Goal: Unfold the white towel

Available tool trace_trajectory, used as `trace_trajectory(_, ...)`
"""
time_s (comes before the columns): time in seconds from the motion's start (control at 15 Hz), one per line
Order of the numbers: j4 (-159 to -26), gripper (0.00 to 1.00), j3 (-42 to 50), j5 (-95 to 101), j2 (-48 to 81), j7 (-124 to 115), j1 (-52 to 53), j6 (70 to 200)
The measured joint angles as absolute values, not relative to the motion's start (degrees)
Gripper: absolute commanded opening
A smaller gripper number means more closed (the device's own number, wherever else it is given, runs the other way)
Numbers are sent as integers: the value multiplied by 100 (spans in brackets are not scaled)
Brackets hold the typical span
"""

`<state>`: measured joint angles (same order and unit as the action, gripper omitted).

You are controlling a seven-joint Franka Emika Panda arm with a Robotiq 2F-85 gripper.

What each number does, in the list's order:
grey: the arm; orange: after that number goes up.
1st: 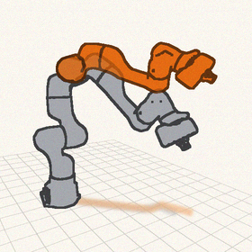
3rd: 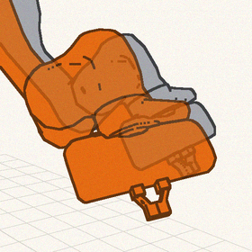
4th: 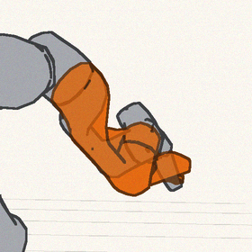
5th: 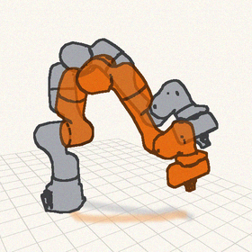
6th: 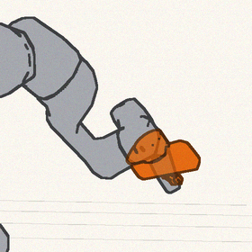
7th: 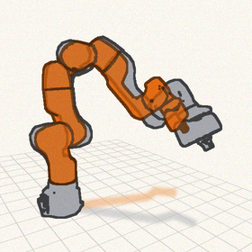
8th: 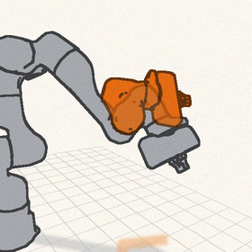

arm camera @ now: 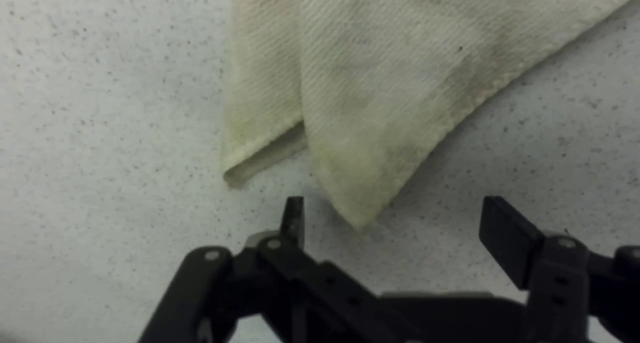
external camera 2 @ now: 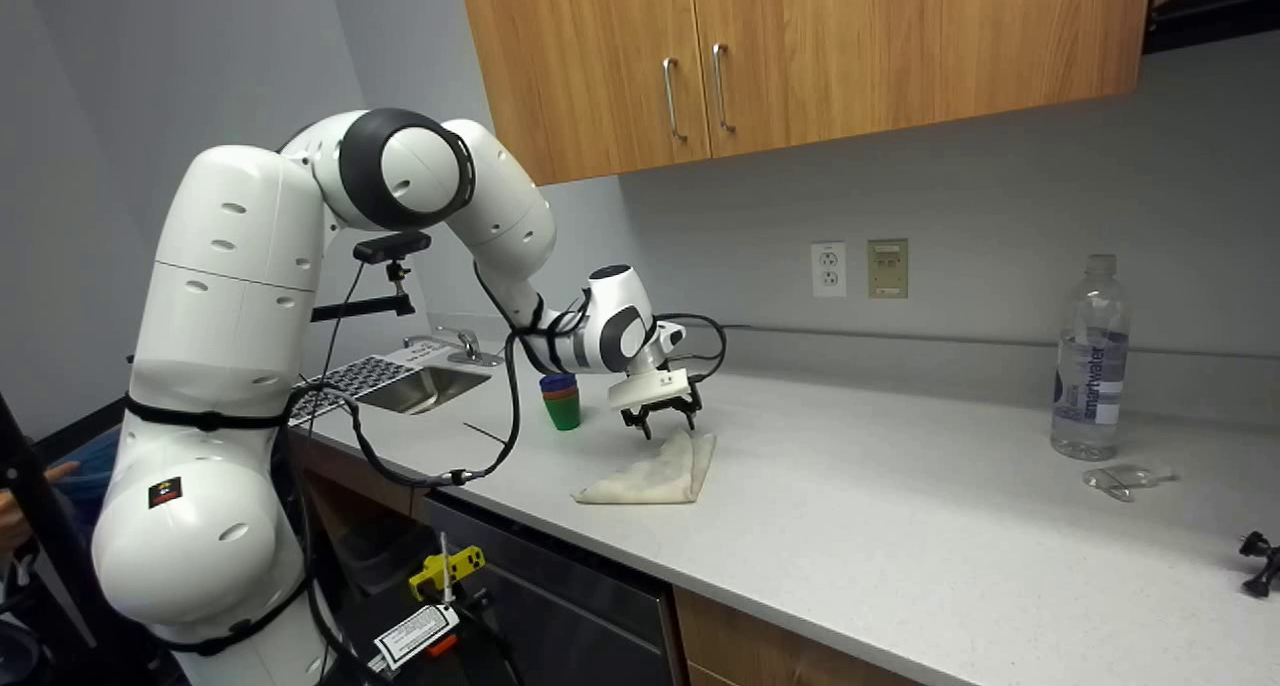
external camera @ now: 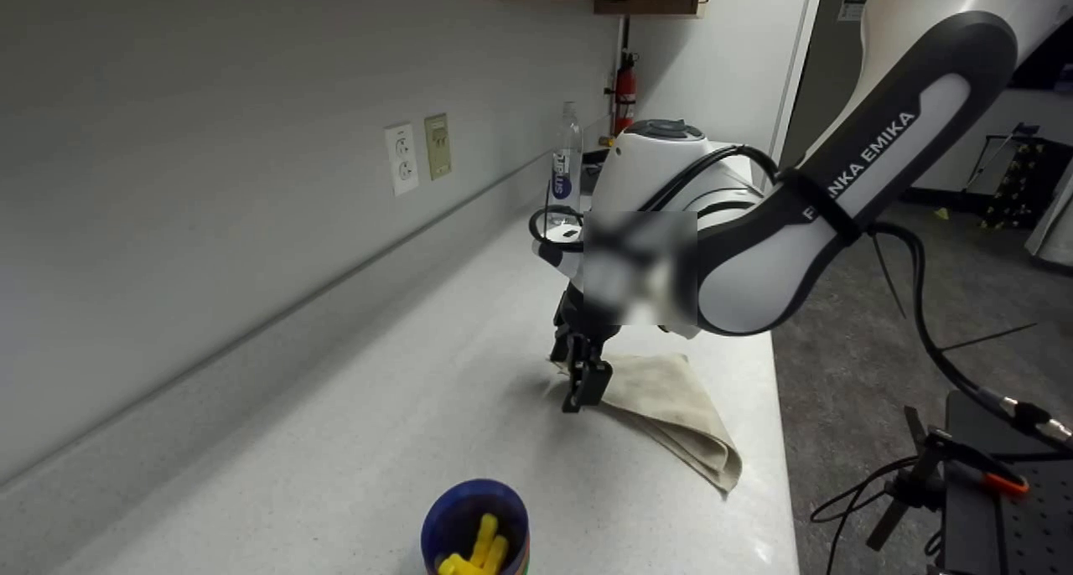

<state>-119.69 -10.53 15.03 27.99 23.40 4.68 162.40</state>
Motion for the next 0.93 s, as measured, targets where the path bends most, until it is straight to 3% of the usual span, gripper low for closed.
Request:
trace_trajectory(0.27,-12031,87,-1054,1503,2791,2340,409,16240)
trace_trajectory(0.33,-12054,67,-1053,1503,2791,2340,390,16240)
trace_trajectory(0.47,-12100,56,-1053,1503,2781,2340,351,16240)
trace_trajectory(0.93,-12184,1,-1049,1503,2734,2340,298,16241)
